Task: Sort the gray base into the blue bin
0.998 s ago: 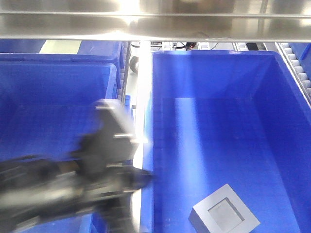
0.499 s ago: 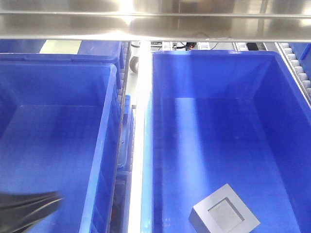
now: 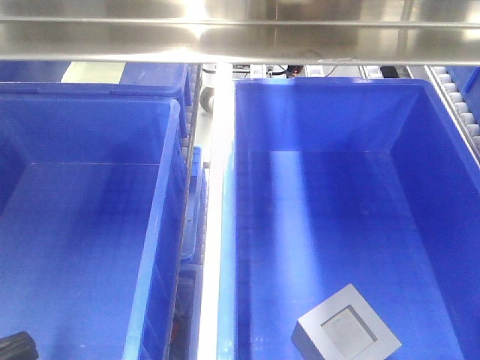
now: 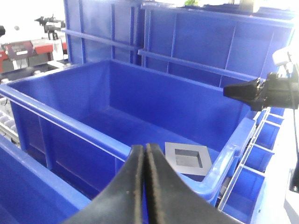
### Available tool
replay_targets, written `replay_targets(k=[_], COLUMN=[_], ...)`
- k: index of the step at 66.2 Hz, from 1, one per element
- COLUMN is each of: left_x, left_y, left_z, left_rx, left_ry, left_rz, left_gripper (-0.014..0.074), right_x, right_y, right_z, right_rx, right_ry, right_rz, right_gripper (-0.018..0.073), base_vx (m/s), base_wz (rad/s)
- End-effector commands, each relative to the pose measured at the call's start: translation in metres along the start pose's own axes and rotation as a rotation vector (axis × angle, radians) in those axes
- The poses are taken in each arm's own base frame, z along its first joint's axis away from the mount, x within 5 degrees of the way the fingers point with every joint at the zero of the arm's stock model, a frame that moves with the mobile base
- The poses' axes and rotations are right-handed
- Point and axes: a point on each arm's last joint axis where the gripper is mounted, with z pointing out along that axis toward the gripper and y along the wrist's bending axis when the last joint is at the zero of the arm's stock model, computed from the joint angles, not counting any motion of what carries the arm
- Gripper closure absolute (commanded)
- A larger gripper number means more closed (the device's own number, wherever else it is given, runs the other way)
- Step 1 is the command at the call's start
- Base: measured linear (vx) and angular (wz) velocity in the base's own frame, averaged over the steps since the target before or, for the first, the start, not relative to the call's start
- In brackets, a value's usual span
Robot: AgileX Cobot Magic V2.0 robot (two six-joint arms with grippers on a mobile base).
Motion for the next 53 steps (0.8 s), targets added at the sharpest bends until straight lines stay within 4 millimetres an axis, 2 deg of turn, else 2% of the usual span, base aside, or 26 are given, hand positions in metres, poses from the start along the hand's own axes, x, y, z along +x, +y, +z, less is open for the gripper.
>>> replay_targets(k=[1,53], left_x=[-0.0149,-0.0124], left_y=[-0.0025,-0.0046], left_z=[-0.0009,-0.0006], left_rx=[0.026,0.049], left_ry=[-0.101,-0.090], left_rz=[-0.004,-0.001], left_gripper=[0.0596,0.0594], right_x=[0.0009,0.0009], right_y=[-0.0003,-0.0003], right_z=[0.0019,0.0019], right_rx=[0.004,0.004], right_ry=[-0.008,-0.008], right_rz=[-0.018,-0.018], right_gripper=[0.0564,0.0564], base_vx=[0.00,0.00], base_wz=[0.00,0.00])
